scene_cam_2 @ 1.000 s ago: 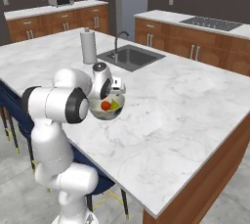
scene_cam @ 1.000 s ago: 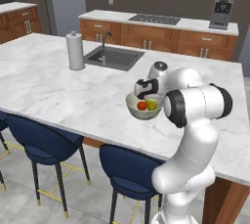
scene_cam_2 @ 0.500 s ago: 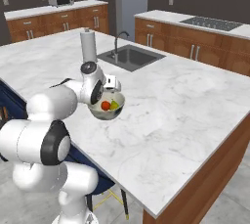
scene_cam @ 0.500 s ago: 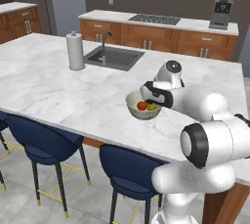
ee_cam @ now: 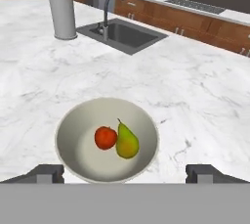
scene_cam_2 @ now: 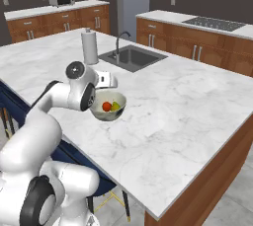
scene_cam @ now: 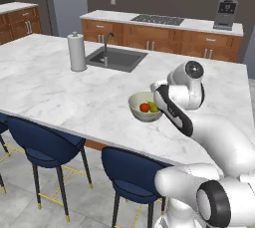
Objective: Retrieve the apple and pear from the fridge and place them into the bowl on the dining table.
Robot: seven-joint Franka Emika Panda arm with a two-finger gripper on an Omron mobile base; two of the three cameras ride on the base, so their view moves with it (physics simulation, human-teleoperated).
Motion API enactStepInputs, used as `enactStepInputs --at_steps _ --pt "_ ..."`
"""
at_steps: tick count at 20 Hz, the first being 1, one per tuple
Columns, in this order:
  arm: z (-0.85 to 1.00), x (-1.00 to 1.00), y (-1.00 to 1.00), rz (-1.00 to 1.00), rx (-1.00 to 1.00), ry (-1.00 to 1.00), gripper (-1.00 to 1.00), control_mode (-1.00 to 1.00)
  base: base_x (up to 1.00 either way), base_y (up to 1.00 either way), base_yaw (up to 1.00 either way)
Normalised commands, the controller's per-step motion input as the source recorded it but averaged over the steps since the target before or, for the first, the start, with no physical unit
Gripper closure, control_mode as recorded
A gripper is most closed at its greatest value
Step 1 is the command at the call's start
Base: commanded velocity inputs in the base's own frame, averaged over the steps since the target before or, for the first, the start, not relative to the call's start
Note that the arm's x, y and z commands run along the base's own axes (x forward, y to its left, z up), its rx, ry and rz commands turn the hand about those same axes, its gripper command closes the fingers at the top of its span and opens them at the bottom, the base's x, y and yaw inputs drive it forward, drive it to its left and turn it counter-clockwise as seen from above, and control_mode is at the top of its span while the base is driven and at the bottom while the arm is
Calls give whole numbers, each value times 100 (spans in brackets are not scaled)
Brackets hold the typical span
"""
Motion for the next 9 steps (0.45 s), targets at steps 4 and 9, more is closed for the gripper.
enactStepInputs --at_steps 4,9 --pt "100 -69 -24 0 0 0 -100 -100 0 0 0" --pt "90 -84 -22 0 0 -1 -100 -100 0 0 0"
